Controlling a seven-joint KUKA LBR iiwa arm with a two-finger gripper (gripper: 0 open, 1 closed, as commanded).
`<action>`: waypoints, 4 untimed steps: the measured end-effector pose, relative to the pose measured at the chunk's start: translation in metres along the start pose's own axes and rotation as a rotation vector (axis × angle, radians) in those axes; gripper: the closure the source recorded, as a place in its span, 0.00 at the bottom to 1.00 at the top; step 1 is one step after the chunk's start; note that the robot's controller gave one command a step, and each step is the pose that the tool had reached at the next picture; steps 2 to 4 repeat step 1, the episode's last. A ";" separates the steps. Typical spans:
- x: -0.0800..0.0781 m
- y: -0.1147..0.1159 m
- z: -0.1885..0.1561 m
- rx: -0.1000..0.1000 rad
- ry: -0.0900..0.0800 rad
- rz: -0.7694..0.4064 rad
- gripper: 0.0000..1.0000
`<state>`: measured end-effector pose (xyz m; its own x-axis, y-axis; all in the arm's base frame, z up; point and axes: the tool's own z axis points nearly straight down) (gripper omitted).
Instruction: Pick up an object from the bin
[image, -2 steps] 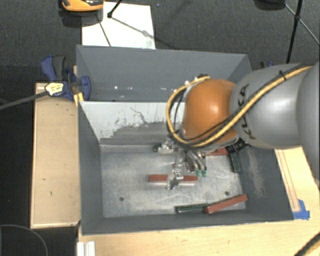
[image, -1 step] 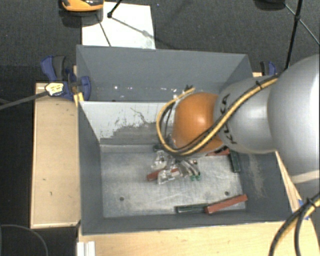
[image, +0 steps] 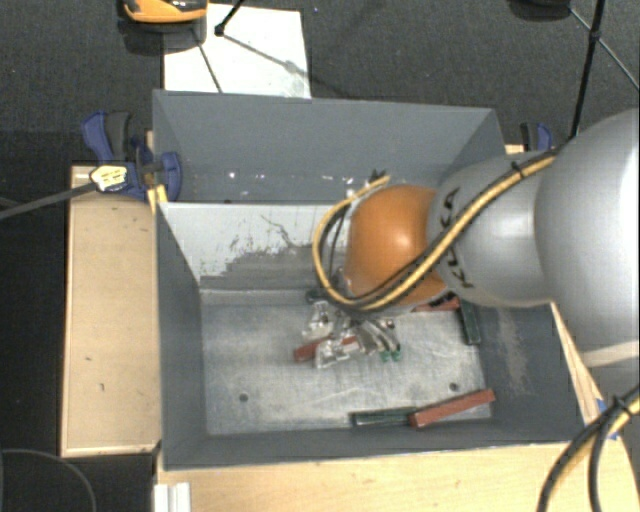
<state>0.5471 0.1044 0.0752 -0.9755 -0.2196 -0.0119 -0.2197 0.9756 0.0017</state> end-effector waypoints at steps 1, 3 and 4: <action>-0.009 -0.010 -0.141 0.001 0.007 0.003 1.00; -0.009 -0.010 -0.141 0.001 0.007 0.003 1.00; -0.009 -0.010 -0.141 0.001 0.007 0.003 1.00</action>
Offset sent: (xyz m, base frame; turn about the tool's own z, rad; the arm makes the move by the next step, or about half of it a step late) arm 0.0000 0.0000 0.0000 0.0000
